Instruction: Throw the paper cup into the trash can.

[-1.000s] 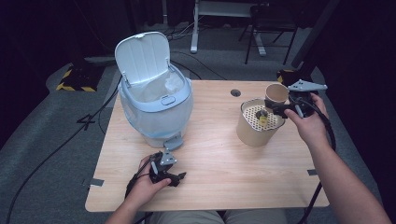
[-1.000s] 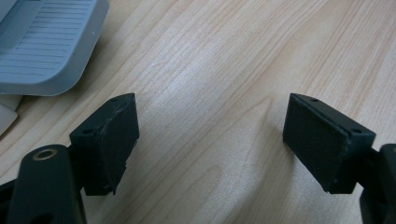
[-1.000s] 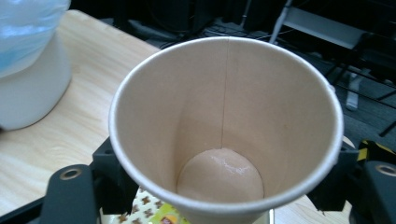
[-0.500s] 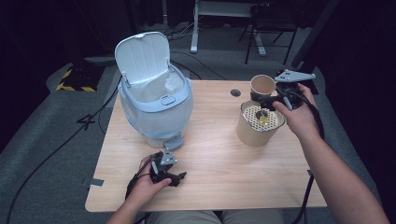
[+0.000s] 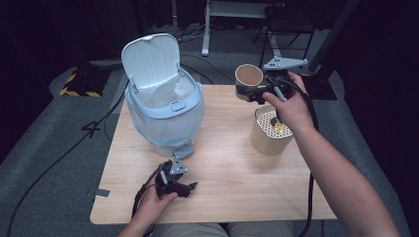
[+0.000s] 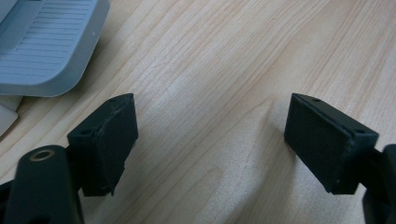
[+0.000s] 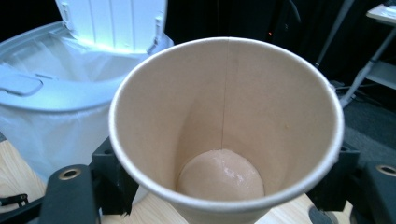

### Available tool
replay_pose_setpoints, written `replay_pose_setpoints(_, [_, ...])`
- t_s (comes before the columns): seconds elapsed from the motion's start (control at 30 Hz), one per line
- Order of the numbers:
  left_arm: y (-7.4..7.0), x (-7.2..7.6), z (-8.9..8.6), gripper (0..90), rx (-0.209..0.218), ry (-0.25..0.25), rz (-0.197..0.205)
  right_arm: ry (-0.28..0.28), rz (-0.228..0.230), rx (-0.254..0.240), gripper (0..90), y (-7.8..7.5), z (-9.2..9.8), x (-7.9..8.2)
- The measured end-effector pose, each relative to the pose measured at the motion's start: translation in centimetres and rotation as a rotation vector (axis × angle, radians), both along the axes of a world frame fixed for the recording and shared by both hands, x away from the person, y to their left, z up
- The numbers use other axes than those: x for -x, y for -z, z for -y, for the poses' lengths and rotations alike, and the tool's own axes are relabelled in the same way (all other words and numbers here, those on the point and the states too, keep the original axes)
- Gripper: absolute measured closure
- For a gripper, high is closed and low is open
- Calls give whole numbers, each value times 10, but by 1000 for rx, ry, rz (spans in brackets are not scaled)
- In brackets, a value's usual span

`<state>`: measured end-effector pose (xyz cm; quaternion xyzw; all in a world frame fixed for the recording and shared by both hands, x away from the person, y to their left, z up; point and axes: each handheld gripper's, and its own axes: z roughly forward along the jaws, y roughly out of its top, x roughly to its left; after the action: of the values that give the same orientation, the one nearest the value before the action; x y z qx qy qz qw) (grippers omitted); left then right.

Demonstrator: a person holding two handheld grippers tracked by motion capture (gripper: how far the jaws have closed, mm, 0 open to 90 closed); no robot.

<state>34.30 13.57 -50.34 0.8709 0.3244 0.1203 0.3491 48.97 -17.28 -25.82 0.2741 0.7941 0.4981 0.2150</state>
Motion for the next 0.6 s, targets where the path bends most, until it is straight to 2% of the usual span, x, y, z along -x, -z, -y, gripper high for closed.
replay_pose_setpoints(0.07, [0, 0, 0, 156, -1, -4, -1, -3, 13, 12, 257, -1, -6, 0])
replay_pose_setpoints(0.1, [0, 0, 0, 153, -3, -5, 1, -19, 35, 38, 256, -2, -18, -1])
replay_pose_setpoints(0.17, [0, 0, 0, 153, -3, -5, 1, -29, 32, 37, 256, -2, -24, -2])
replay_pose_setpoints(0.2, [0, 0, 0, 152, 1, -6, -2, -45, 37, 25, 255, -3, -35, -4])
replay_pose_setpoints(0.3, [0, 0, 0, 149, -1, -8, -2, -70, 35, -13, 256, -6, -51, -6])
replay_pose_setpoints(0.4, [0, 0, 0, 149, -2, -9, -1, -88, 21, -44, 255, -8, -60, -7])
replay_pose_setpoints(0.47, [0, 2, 0, 149, -2, -20, 0, -101, 32, -55, 254, -10, -74, -8])
replay_pose_setpoints(0.6, [0, 2, 0, 148, -2, -21, 0, -113, 39, -87, 253, -14, -88, -10])
